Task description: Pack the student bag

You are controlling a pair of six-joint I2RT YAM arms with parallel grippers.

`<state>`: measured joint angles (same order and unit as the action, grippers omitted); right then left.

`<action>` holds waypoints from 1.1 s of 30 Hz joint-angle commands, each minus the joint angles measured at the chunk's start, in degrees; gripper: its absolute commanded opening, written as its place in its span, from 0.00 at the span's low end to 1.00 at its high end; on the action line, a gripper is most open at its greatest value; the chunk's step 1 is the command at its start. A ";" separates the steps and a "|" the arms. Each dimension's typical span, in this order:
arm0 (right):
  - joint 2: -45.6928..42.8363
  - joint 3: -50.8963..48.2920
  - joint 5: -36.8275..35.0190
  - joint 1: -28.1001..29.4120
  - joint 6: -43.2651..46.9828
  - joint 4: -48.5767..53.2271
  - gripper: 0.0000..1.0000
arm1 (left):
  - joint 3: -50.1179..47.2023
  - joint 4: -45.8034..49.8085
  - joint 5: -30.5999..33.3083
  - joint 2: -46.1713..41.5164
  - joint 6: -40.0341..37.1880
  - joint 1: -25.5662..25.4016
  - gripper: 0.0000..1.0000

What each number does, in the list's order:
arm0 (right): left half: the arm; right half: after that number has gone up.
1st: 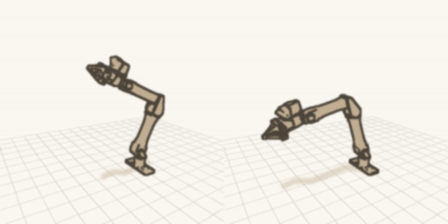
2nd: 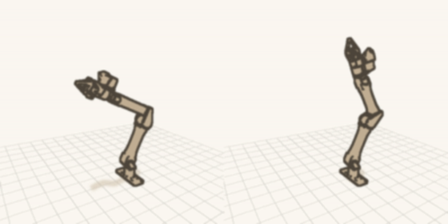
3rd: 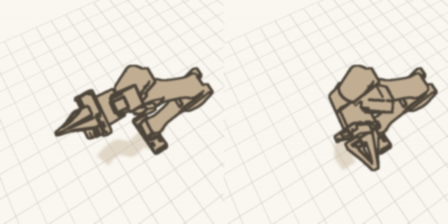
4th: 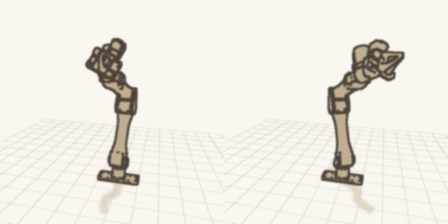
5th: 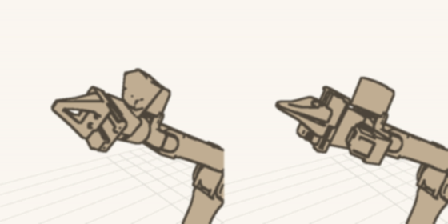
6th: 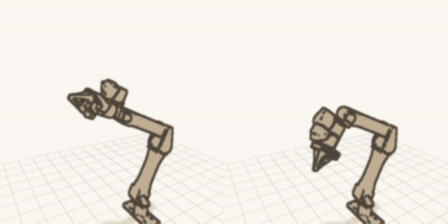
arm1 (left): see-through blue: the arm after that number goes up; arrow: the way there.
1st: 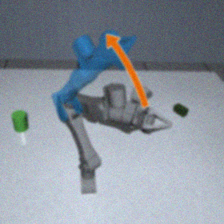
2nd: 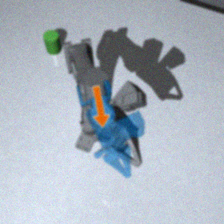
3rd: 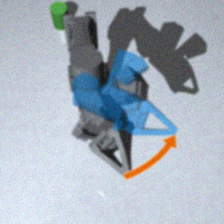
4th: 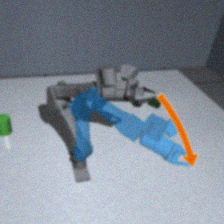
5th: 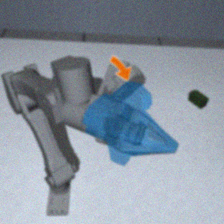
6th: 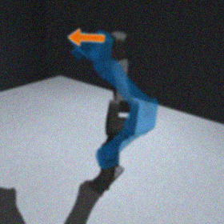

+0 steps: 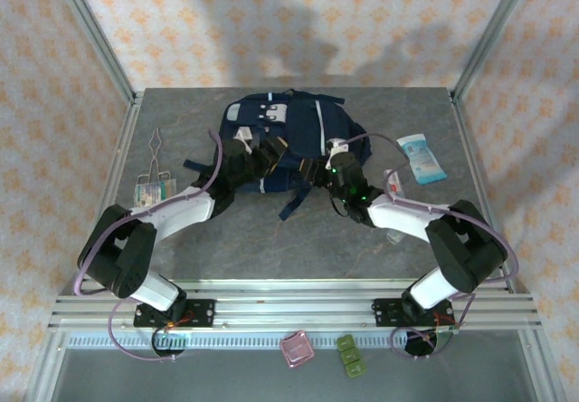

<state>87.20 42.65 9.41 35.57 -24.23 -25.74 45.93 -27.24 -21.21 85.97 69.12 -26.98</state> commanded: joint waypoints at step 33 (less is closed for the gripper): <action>-6.36 -9.17 2.03 0.37 -2.96 -1.67 0.43 | 11.27 5.21 12.17 10.70 7.81 0.22 0.00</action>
<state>79.77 33.52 11.57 35.59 -28.25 -26.63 54.54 -20.03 -7.29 100.55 76.97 -27.20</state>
